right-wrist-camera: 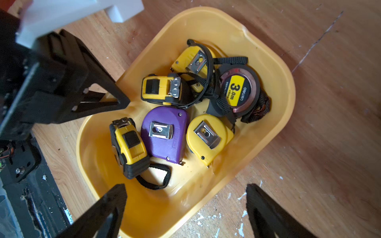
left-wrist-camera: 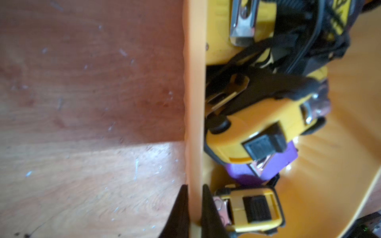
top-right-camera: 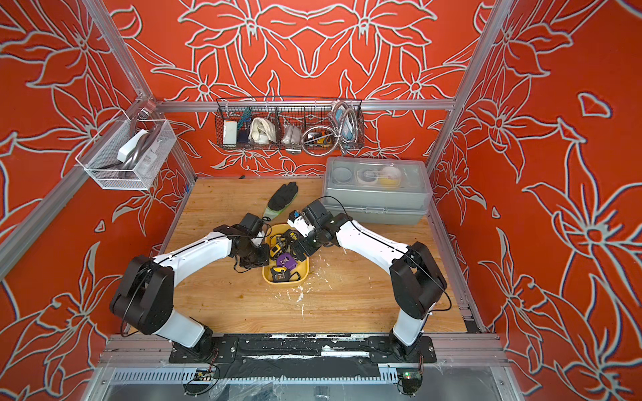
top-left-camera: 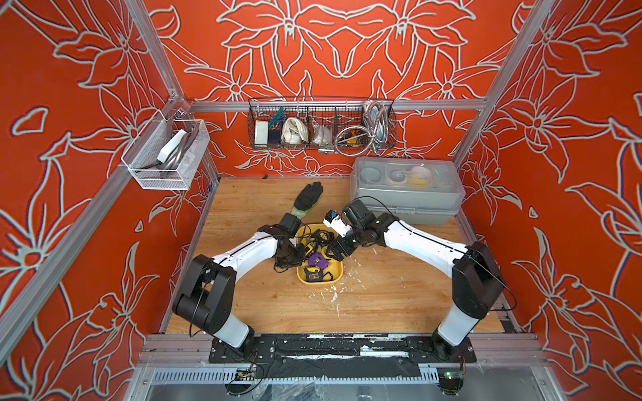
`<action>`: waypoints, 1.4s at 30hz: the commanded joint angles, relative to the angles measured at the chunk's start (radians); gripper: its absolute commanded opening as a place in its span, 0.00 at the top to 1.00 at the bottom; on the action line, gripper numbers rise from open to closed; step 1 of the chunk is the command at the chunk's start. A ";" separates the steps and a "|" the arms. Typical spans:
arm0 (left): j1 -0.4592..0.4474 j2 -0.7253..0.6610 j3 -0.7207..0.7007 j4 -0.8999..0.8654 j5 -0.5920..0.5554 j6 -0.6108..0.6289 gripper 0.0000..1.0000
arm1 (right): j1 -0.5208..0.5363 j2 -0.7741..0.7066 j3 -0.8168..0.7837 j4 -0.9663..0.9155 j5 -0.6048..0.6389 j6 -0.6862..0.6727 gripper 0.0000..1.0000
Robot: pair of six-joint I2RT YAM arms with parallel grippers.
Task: Take the tape measure out of the storage box
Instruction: Move the storage box to the center of the board, then pick up the tape measure from the storage box.
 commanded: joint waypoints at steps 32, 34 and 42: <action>-0.080 0.268 0.420 -0.199 -0.064 0.491 0.14 | -0.236 -0.497 -0.334 -0.022 0.056 0.075 0.08; -0.085 0.306 0.437 -0.203 -0.080 0.487 0.19 | -0.238 -0.508 -0.341 -0.028 0.063 0.076 0.08; -0.103 0.390 0.462 -0.222 -0.118 0.456 0.42 | -0.249 -0.531 -0.353 -0.052 0.085 0.060 0.08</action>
